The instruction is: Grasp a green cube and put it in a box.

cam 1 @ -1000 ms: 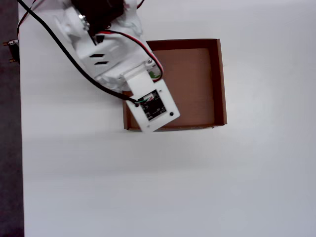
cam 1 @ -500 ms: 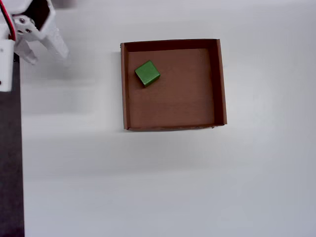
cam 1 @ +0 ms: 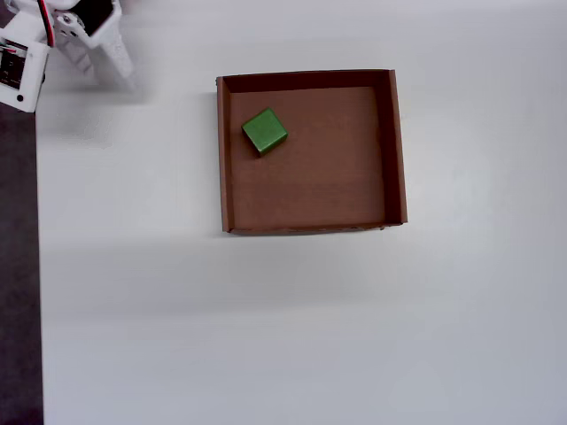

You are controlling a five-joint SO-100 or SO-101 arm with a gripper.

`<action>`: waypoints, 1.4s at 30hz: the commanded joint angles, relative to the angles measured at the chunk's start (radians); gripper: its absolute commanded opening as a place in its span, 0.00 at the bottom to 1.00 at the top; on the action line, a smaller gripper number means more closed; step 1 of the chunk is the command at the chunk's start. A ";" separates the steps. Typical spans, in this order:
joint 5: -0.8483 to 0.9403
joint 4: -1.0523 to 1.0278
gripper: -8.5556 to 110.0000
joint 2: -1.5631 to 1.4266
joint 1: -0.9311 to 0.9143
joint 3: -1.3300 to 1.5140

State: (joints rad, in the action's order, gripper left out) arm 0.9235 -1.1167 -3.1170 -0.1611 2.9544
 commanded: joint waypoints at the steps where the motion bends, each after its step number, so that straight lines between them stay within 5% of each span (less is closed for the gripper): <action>1: -0.012 -0.018 0.25 -0.052 0.003 0.018; 42: -0.015 -0.109 0.25 -0.067 0.041 0.018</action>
State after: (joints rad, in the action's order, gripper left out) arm 0.9112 -1.2164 -3.1861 -0.1258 2.9775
